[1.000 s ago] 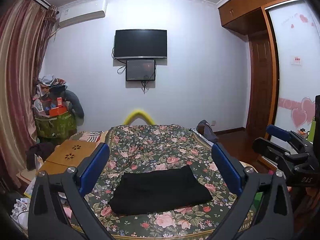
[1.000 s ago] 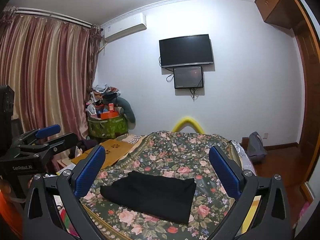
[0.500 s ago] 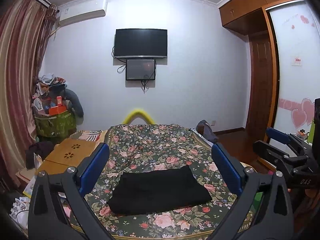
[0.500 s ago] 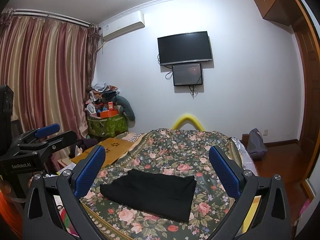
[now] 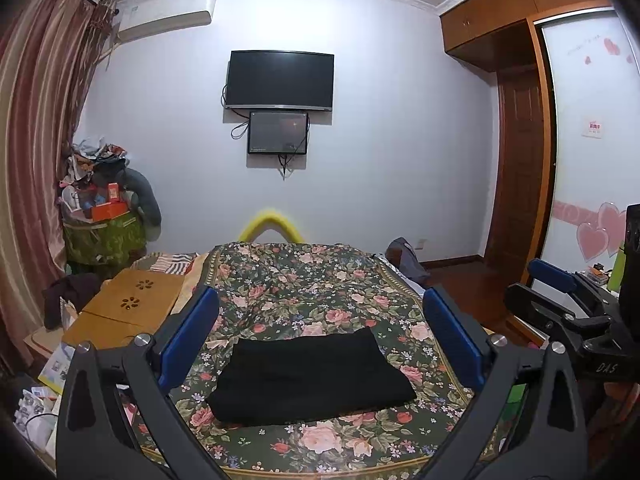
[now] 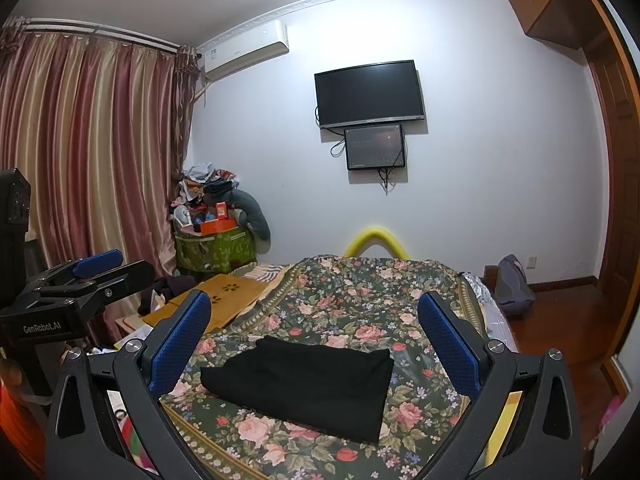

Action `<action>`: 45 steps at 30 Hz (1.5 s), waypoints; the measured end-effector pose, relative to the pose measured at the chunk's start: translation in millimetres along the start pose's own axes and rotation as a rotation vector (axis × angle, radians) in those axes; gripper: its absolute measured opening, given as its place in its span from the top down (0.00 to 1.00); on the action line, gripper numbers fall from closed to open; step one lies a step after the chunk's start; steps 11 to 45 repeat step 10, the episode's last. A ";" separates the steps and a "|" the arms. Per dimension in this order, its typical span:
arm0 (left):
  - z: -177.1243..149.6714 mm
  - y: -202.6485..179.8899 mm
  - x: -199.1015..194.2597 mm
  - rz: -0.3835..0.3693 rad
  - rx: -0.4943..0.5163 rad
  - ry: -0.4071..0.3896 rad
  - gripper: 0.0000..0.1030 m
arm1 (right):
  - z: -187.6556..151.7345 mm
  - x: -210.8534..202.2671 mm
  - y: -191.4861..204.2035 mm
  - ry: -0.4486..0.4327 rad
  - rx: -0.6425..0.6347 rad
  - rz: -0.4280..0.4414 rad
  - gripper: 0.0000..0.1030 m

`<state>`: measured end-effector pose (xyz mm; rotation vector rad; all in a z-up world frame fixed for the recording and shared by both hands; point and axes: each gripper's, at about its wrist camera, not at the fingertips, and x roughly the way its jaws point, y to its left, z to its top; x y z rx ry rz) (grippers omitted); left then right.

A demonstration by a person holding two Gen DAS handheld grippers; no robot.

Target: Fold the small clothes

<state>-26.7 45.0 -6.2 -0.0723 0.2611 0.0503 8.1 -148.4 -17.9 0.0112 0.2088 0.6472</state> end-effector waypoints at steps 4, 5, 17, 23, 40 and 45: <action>-0.6 -0.2 -0.2 -0.005 0.001 0.002 0.00 | -0.9 0.7 0.5 0.005 0.002 -0.001 0.00; -0.9 -0.1 0.2 -0.007 0.001 0.005 0.00 | -0.9 0.9 0.5 0.007 0.003 -0.001 0.00; -0.5 1.2 1.1 -0.013 -0.004 0.012 0.00 | -1.6 1.9 0.0 0.012 0.006 -0.002 0.00; -0.5 1.2 1.1 -0.013 -0.004 0.012 0.00 | -1.6 1.9 0.0 0.012 0.006 -0.002 0.00; -0.5 1.2 1.1 -0.013 -0.004 0.012 0.00 | -1.6 1.9 0.0 0.012 0.006 -0.002 0.00; -0.5 1.2 1.1 -0.013 -0.004 0.012 0.00 | -1.6 1.9 0.0 0.012 0.006 -0.002 0.00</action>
